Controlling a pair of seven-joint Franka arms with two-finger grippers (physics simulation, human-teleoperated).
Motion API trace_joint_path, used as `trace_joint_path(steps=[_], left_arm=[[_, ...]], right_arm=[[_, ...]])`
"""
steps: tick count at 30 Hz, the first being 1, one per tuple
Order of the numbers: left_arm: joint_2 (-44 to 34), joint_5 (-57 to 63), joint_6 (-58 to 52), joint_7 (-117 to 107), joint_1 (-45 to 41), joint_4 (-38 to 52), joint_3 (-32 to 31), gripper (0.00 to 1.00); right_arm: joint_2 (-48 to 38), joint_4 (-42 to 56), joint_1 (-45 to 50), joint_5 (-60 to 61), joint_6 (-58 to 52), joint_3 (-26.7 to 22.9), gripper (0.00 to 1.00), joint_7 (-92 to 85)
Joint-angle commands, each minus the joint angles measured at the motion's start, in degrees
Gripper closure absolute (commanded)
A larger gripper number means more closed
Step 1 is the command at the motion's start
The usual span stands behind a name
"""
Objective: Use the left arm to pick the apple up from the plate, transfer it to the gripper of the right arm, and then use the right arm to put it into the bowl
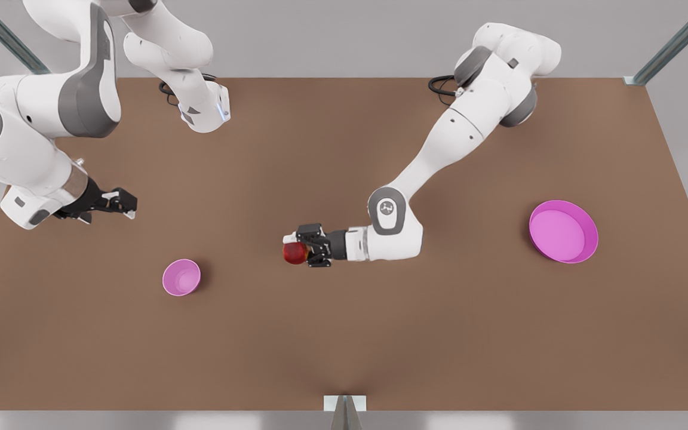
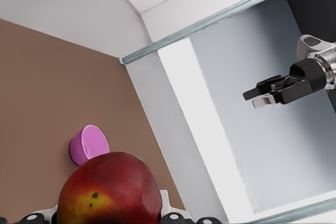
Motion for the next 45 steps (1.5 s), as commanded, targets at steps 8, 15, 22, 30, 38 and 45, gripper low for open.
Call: trace_joint_path(steps=[8,15,22,30,38,45], left_arm=[[2.2,-3.6,3.1,36.3,0.0,2.3,-2.3,0.35],[2.9,-3.7,3.1,37.4,0.3,2.2,-2.3,0.35],[2.9,-3.8,3.1,37.4,0.4,2.2,-2.3,0.35],[2.9,-3.9,2.9,37.3,0.5,2.2,-2.3,0.35],[2.9,-3.9,2.9,37.3,0.6,1.8,-2.2,0.35],[2.9,-3.8,2.9,37.3,0.8,1.8,-2.2,0.35]], right_arm=[[-0.1,0.0,0.3,0.0,0.0,0.0,0.0,-0.2],[-0.1,0.0,0.2,0.0,-0.1,0.0,0.0,-0.5],[-0.1,0.0,0.4,0.1,-0.1,0.0,0.0,-0.4],[0.0,0.0,1.4,0.8,0.6,0.3,0.0,2.0],[5.2,0.1,6.4,0.8,10.2,0.8,0.0,13.6],[13.1,0.0,5.7,32.1,26.4,6.2,0.0,23.1]])
